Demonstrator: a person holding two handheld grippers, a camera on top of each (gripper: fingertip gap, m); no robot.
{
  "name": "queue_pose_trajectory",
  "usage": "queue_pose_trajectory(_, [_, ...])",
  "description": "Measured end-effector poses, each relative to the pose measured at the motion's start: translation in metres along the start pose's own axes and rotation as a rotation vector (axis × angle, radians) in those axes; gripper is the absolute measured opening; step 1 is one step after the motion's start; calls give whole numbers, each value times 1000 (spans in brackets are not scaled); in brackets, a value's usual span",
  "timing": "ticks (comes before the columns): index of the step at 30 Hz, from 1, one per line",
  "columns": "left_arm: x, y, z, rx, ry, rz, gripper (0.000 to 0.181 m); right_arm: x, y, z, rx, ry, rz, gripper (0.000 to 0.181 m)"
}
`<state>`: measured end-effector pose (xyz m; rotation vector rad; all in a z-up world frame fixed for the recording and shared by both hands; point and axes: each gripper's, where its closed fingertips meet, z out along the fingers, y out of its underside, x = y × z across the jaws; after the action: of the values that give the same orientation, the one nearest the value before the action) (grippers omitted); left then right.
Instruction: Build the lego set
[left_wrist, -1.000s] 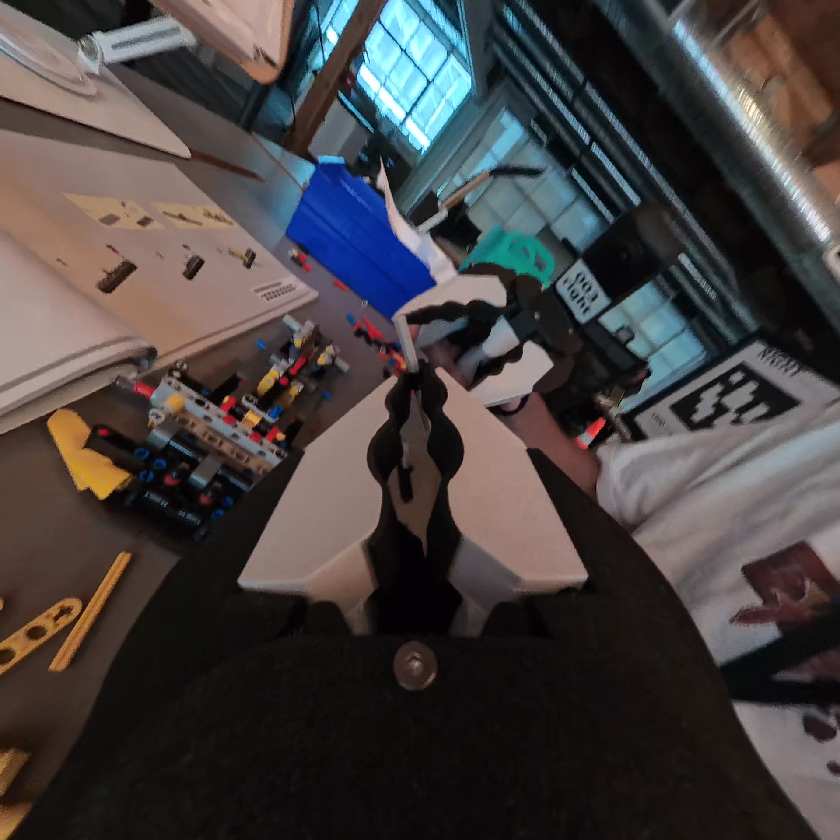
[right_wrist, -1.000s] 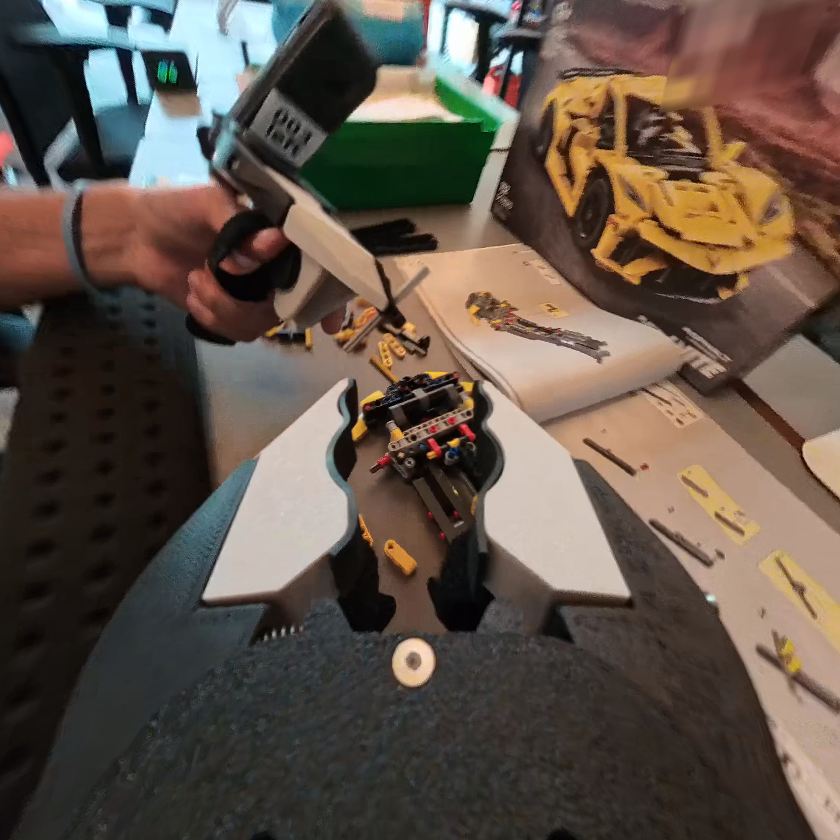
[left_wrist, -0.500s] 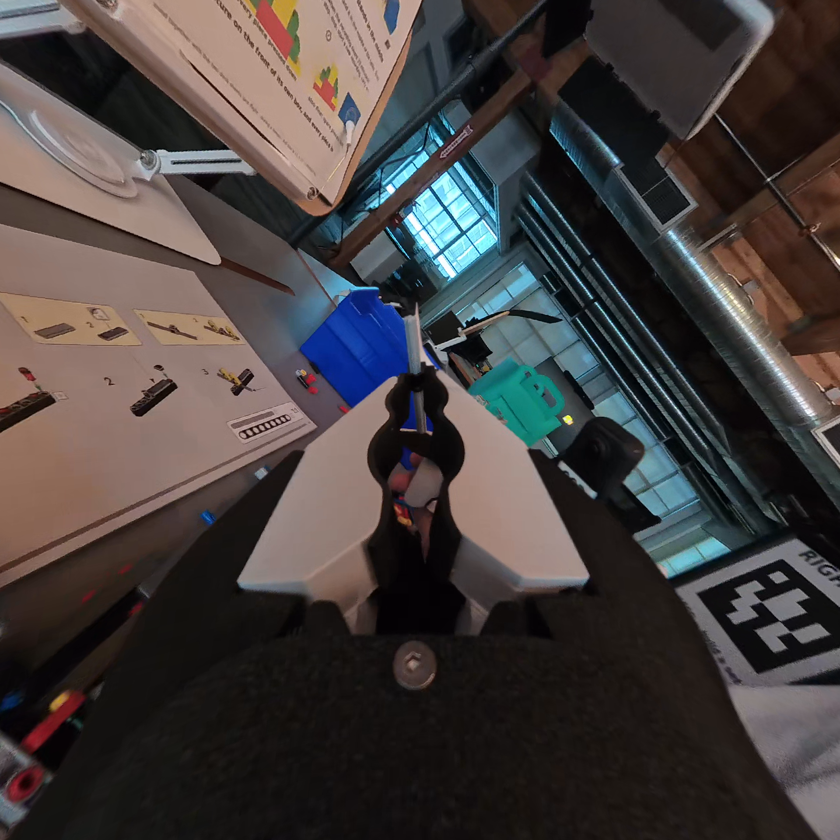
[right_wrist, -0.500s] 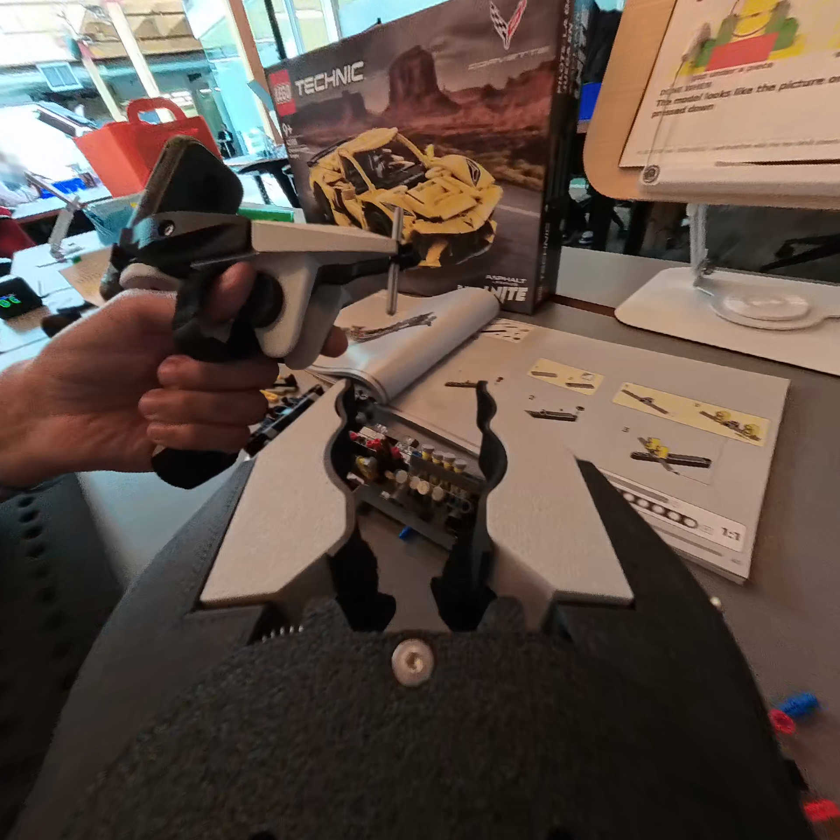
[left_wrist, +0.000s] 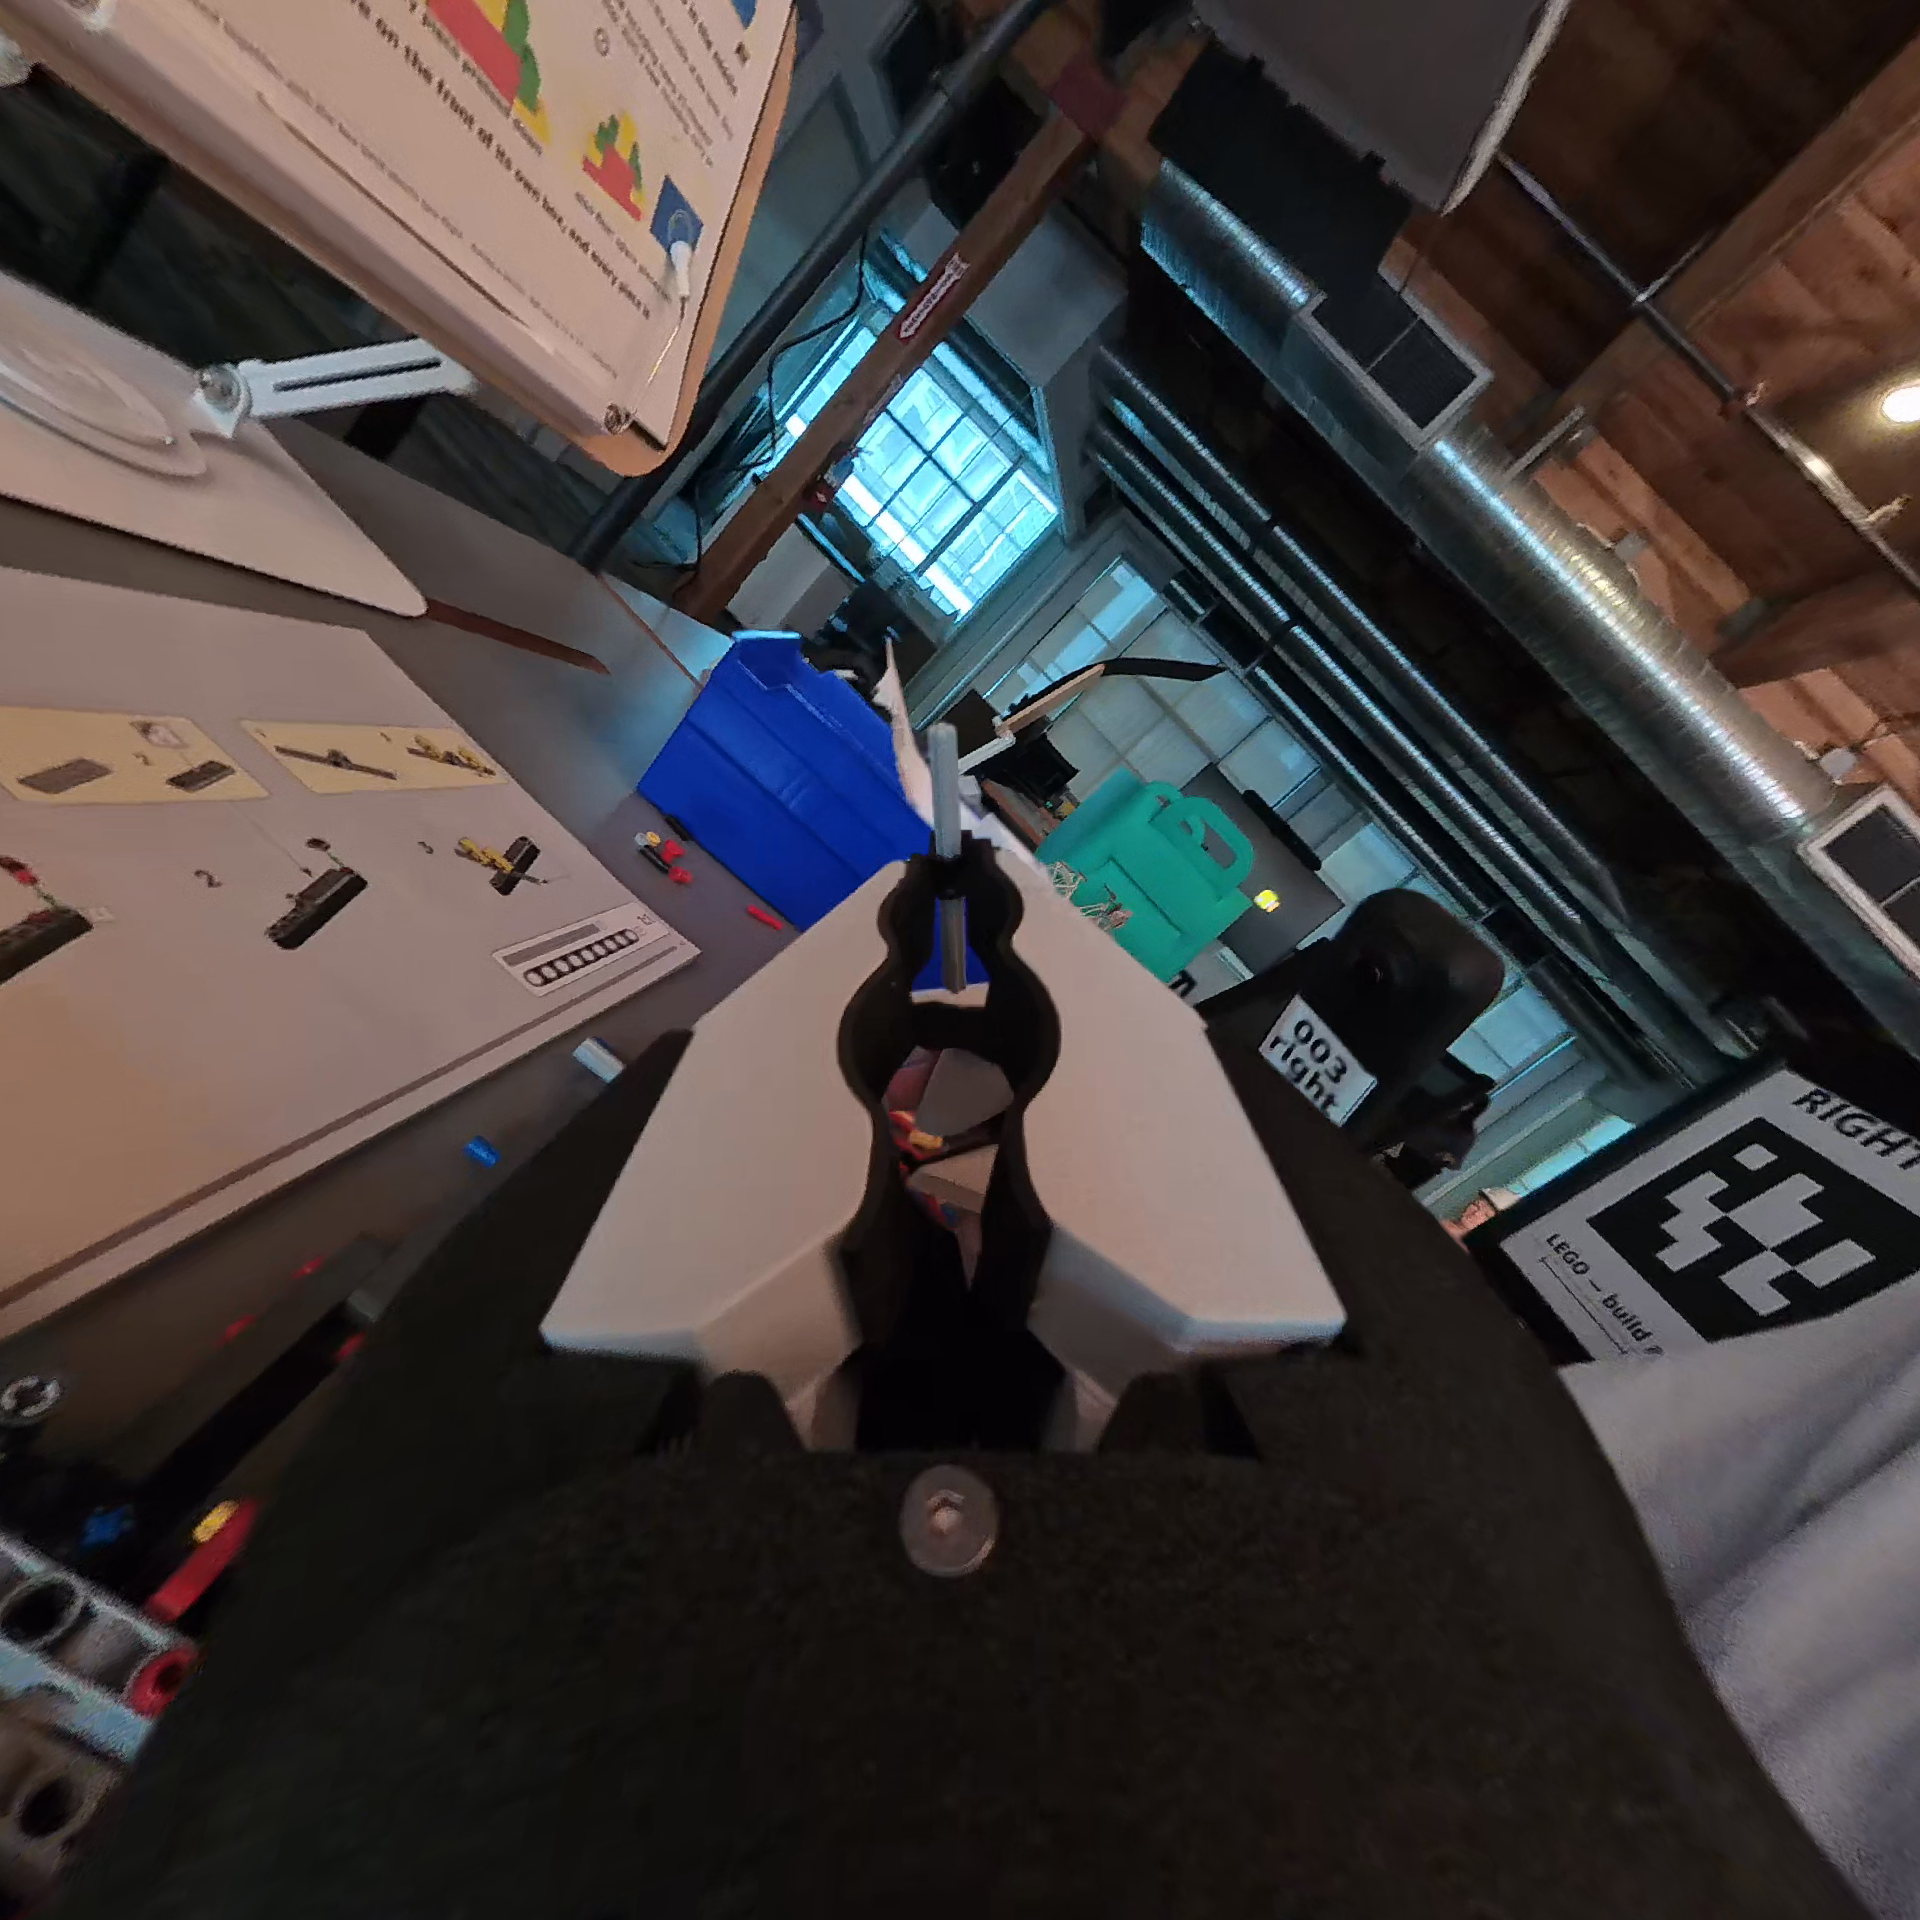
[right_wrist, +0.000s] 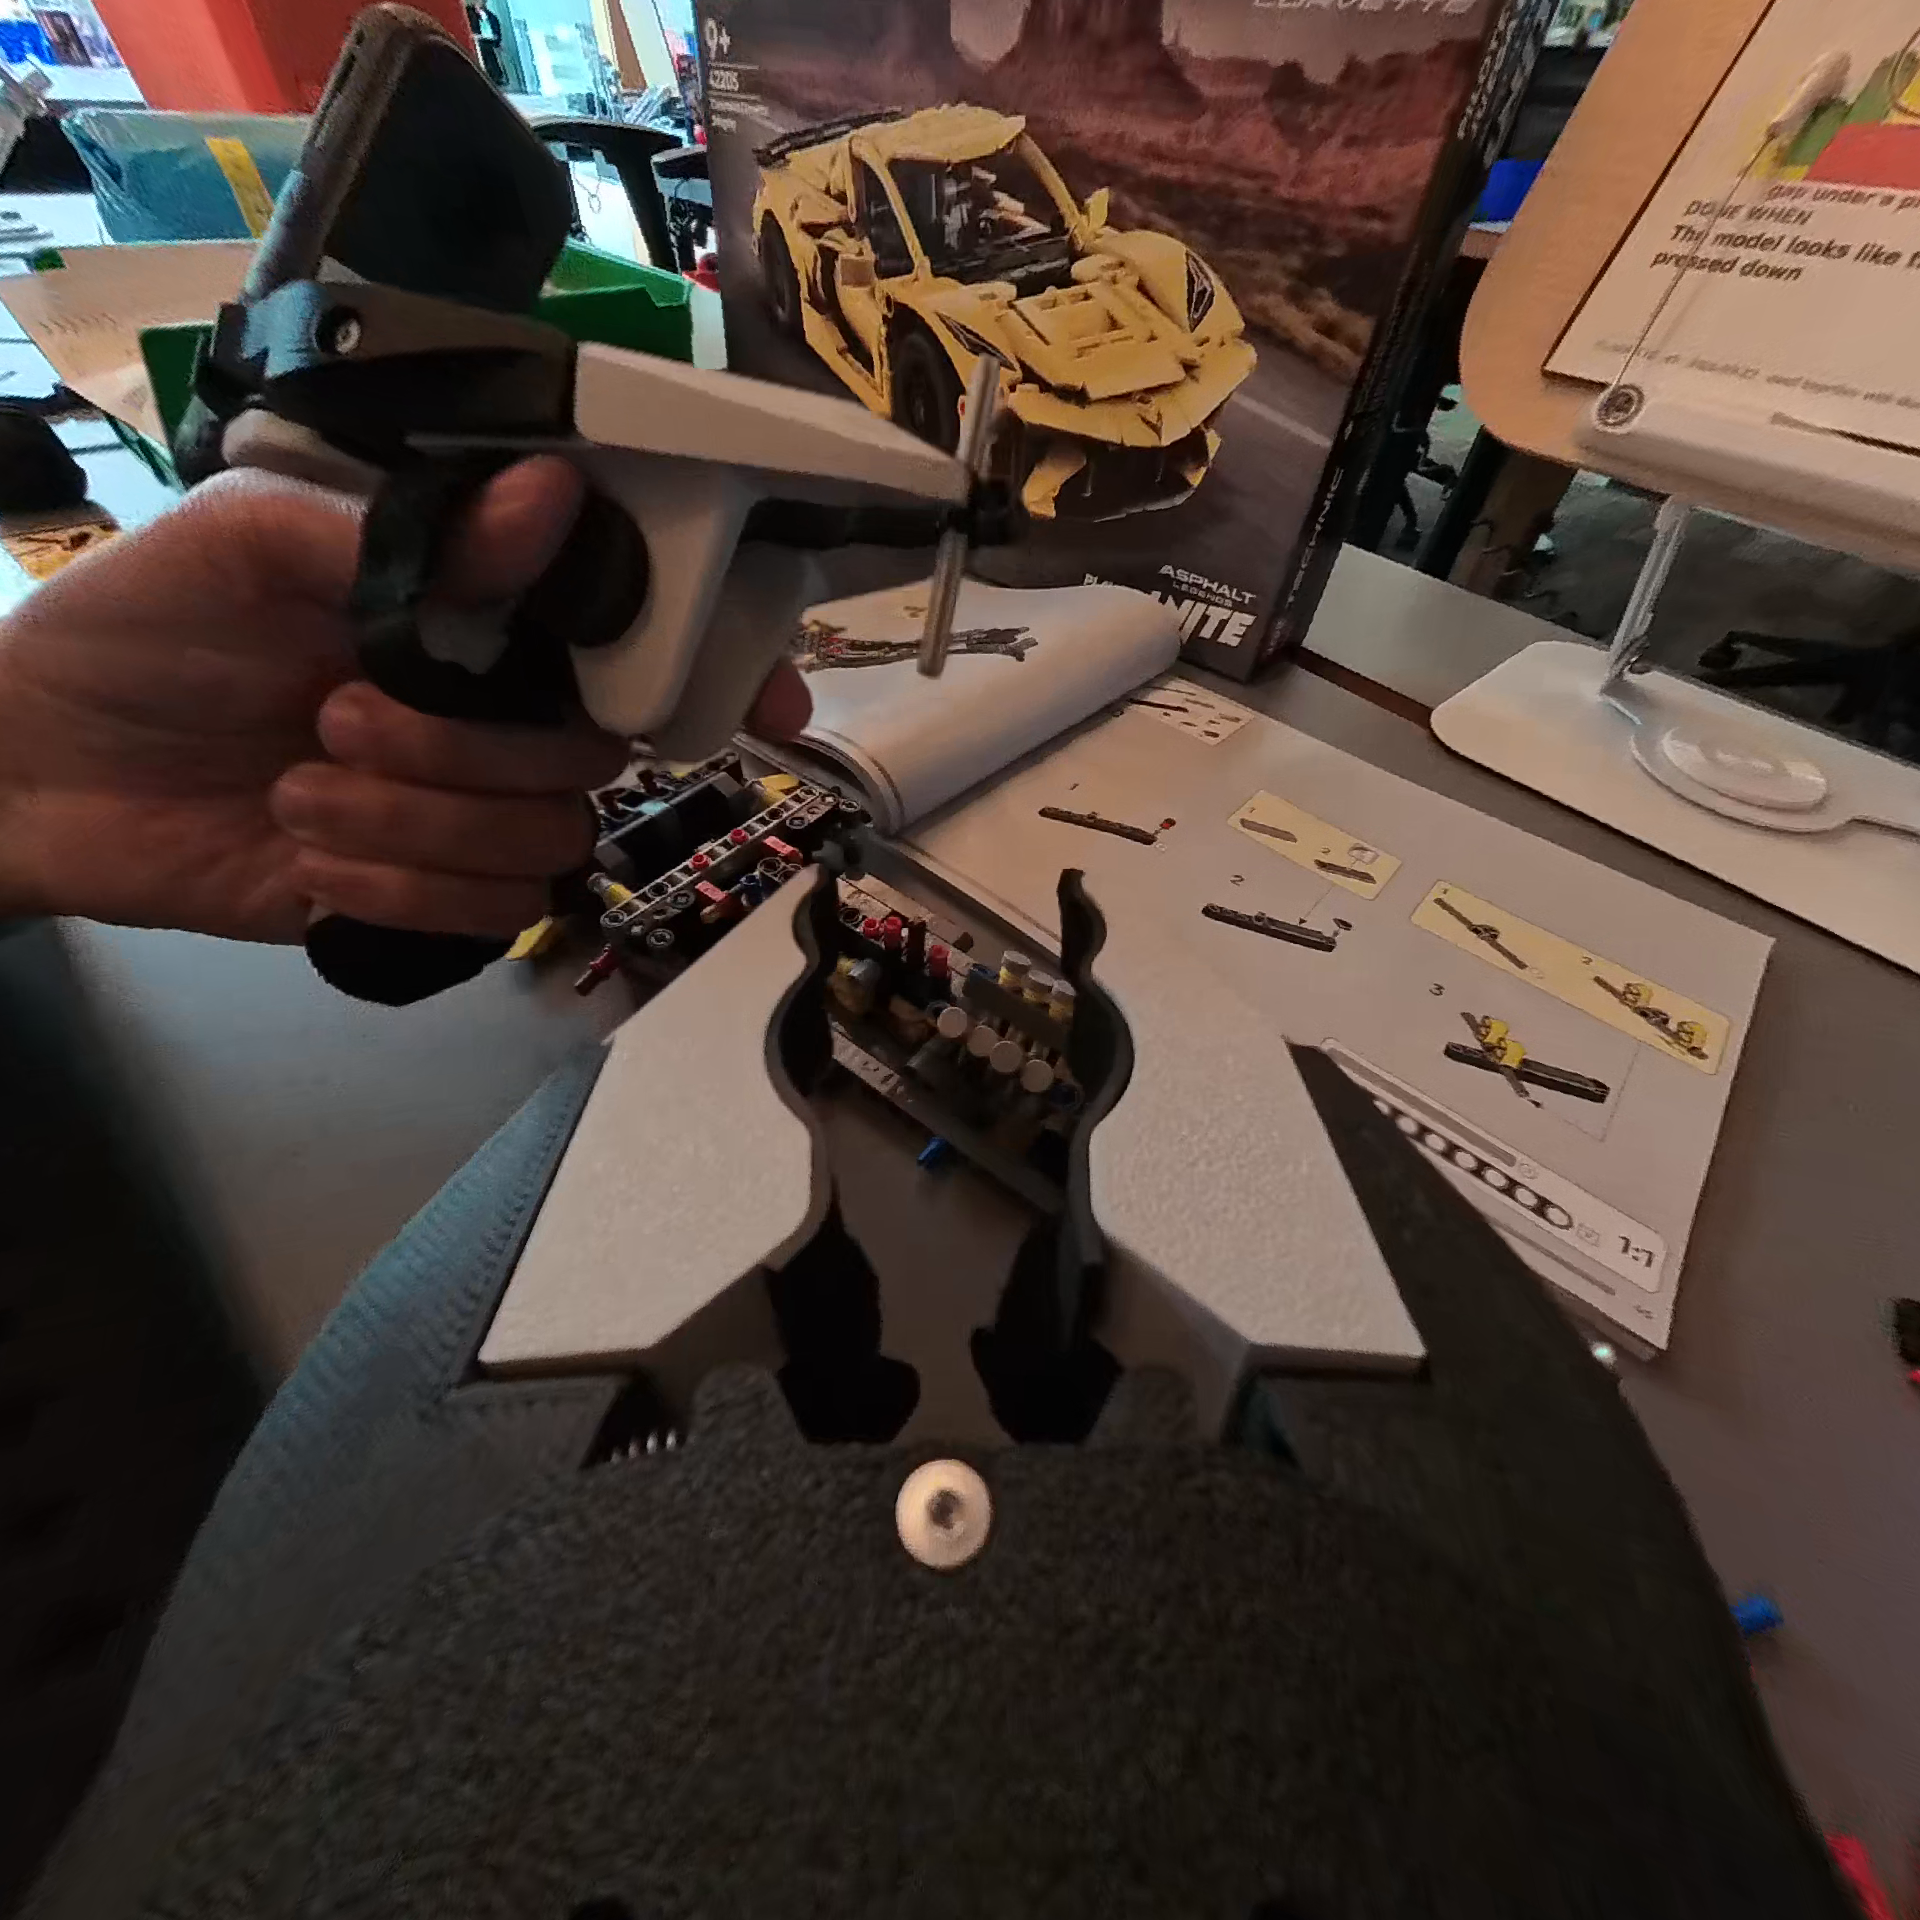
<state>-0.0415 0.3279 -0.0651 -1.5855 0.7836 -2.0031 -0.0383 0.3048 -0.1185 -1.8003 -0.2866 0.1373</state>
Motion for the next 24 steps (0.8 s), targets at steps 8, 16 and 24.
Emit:
queue_pose_trajectory(8, [17, 6, 1, -29, 74, 40, 5, -7, -11, -4, 60, -33, 0, 37])
queue_pose_trajectory(16, [24, 9, 2, -62, 50, 181, 4, -2, -19, -9, 112, -83, 126, 36])
queue_pose_trajectory(24, [12, 6, 0, -66, 44, 92, 5, 0, -19, -9, 115, -104, 172, 32])
